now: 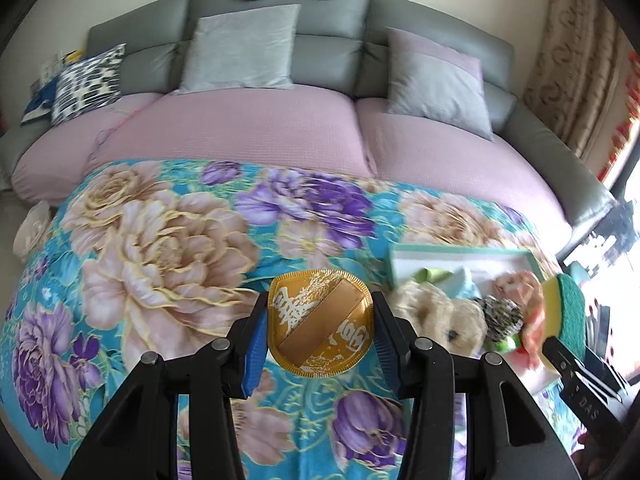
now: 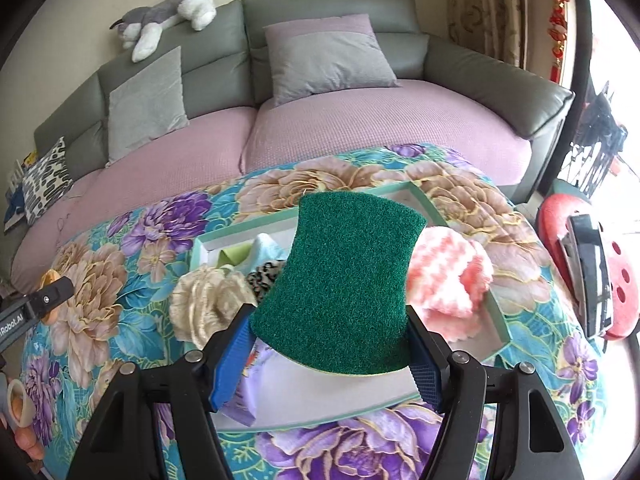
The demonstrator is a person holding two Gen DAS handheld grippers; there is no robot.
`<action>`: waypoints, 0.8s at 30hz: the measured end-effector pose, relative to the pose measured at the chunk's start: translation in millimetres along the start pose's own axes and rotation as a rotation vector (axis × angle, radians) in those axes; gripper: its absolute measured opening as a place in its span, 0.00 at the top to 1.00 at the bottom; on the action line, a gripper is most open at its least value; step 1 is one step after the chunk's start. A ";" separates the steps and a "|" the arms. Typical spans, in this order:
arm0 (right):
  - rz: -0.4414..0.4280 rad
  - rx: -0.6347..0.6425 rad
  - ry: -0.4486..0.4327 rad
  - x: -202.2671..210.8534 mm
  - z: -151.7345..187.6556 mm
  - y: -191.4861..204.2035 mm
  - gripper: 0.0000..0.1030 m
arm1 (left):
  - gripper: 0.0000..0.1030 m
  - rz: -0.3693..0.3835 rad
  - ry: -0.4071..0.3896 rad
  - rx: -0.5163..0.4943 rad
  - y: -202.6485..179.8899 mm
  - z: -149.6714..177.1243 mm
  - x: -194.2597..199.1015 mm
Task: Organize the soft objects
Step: 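Carry the orange pad and green sponge into the tray and release both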
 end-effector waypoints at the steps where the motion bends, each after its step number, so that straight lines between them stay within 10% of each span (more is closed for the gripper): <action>1: 0.006 -0.005 0.004 0.8 -0.1 -5.3 0.29 | 0.52 0.012 0.002 -0.016 -7.2 0.0 -0.2; 24: 0.016 -0.035 0.049 0.2 -0.9 -35.4 0.29 | 0.52 0.221 0.120 -0.301 -139.1 29.7 -34.5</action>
Point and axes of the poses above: each gripper's, at about its wrist camera, not at the fingertips, and x roughly against the way its jaws point, y to its left, z to its underside, the point moved 3 cm from there along -x, roughly the way its jaws point, and after that the axes turned 12 degrees about -x, right-handed, at the moved point
